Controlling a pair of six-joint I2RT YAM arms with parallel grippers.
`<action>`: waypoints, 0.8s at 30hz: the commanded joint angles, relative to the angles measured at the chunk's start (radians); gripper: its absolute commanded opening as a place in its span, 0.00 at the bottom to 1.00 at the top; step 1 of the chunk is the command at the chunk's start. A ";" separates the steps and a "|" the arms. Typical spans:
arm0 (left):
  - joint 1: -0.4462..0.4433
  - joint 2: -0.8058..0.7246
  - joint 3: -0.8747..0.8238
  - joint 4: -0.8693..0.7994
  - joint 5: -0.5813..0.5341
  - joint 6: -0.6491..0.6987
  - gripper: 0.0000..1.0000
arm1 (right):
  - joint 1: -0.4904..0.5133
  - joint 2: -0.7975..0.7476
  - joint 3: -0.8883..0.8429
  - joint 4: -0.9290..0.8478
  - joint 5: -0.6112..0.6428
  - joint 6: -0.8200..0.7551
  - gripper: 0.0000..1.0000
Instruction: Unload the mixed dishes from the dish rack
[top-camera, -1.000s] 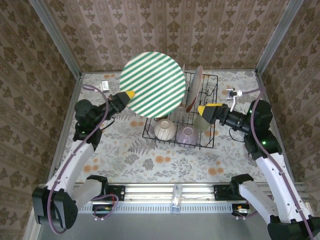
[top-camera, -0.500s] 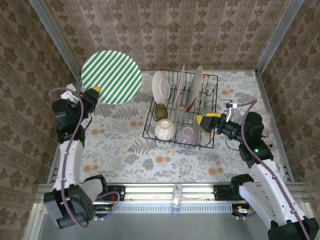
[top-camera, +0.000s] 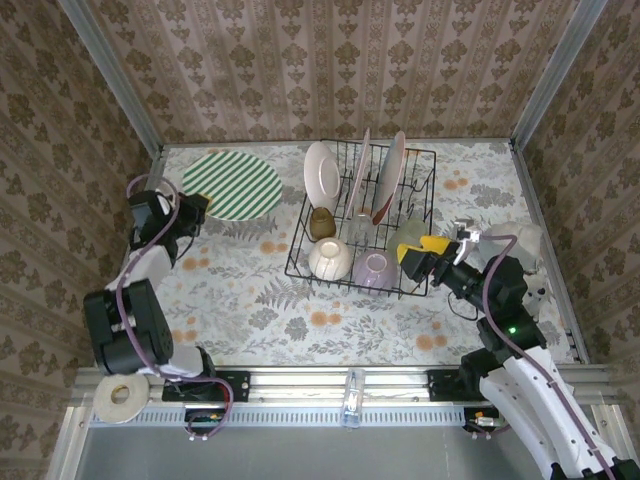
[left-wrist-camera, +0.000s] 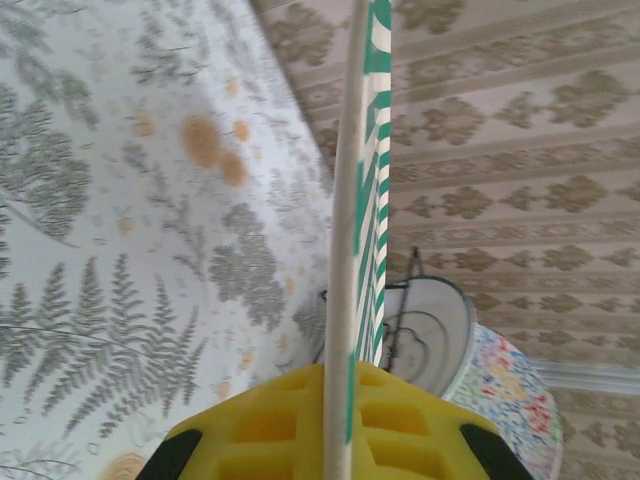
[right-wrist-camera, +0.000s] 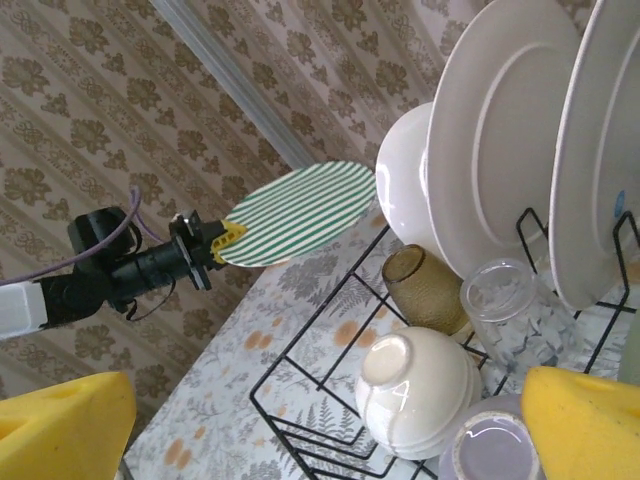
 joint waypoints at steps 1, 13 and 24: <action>-0.004 0.074 0.074 0.099 -0.037 0.048 0.00 | 0.028 -0.006 -0.018 0.011 0.090 -0.030 1.00; -0.013 0.332 0.157 0.292 -0.036 -0.008 0.00 | 0.132 0.032 -0.004 0.004 0.158 -0.096 1.00; -0.016 0.463 0.243 0.281 -0.061 -0.019 0.00 | 0.170 0.048 0.003 0.006 0.172 -0.117 1.00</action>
